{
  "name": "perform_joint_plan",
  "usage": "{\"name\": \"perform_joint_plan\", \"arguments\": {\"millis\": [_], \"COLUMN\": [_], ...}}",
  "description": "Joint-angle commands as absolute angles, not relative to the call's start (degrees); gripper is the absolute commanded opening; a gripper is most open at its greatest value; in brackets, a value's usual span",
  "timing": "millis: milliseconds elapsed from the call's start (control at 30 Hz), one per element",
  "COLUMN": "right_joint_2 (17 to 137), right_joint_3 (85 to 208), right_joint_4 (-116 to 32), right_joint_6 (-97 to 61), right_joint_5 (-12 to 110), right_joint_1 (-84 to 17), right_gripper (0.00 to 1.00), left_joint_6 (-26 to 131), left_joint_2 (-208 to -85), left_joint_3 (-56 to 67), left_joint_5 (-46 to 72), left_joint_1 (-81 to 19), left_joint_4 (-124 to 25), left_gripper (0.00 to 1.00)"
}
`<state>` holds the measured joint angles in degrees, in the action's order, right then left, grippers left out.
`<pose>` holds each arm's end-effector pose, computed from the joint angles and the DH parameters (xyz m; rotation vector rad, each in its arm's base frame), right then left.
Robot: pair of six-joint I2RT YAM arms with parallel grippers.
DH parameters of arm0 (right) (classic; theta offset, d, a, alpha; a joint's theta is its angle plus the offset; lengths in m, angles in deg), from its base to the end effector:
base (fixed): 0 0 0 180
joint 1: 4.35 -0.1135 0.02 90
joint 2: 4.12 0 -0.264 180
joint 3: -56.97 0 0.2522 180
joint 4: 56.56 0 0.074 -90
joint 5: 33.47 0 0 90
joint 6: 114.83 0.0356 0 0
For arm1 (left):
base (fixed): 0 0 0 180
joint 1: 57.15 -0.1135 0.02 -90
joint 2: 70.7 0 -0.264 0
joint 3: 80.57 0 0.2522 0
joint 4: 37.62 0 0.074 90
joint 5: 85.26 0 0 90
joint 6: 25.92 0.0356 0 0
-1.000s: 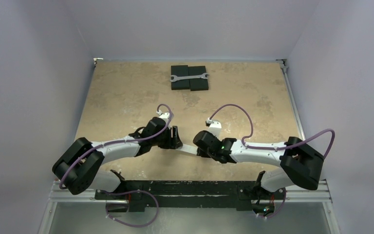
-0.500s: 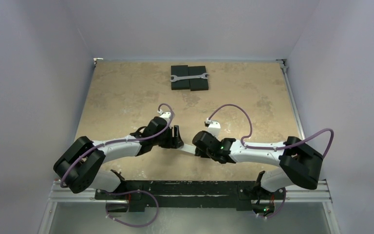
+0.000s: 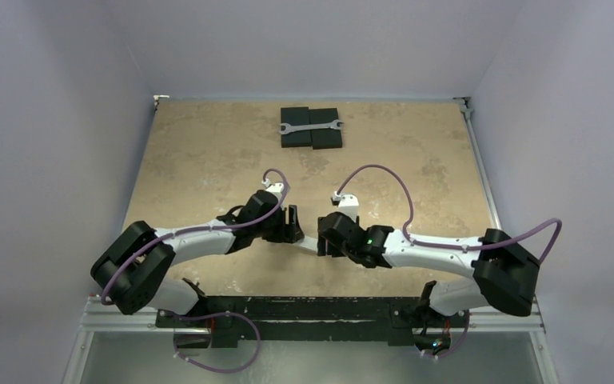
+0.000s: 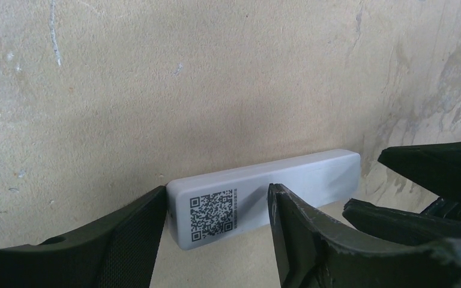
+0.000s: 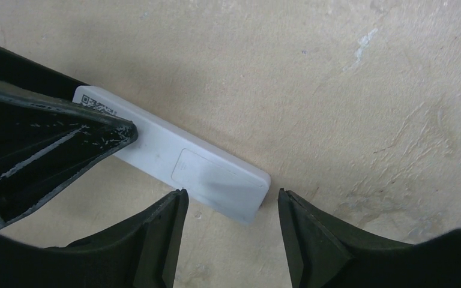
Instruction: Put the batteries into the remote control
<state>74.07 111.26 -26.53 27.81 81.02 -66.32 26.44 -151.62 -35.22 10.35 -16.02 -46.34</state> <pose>0.1348 0.2218 0.1837 -0.0265 2.4326 0.3804 0.1949 -0.1748 0.1511 0.1266 2.4761 -0.7568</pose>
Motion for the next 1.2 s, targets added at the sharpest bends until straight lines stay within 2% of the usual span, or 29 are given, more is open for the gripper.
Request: {"name": "perform_joint_plan", "arguments": {"millis": [0, 233, 667, 1000, 1167], "right_joint_2": [72.2, 75.4, 81.0, 86.2, 87.8], "right_joint_3": [113.8, 117.7, 121.7, 123.3, 123.4], "right_joint_4": [-27.7, -27.1, -26.6, -25.8, -25.0], "right_joint_6": [18.1, 6.6, -6.2, -9.8, -9.6], "right_joint_5": [80.1, 75.6, 68.7, 62.8, 62.8], "right_joint_1": [-66.6, -66.6, -64.4, -61.9, -61.9], "right_gripper": [0.66, 0.69, 0.86, 0.86, 0.82], "left_joint_6": [27.9, 27.4, 25.9, 24.7, 24.4], "left_joint_2": [-151.9, -147.7, -133.1, -124.8, -123.3], "left_joint_3": [-33.7, -32.2, -31.3, -31.4, -31.2], "left_joint_5": [7.8, 3.6, -3.6, -2.9, -1.5], "left_joint_1": [-15.5, -15.6, -15.7, -15.7, -15.6], "left_joint_4": [-50.9, -55.6, -65.0, -69.0, -70.1], "left_gripper": [0.63, 0.66, 0.7, 0.7, 0.7]}}
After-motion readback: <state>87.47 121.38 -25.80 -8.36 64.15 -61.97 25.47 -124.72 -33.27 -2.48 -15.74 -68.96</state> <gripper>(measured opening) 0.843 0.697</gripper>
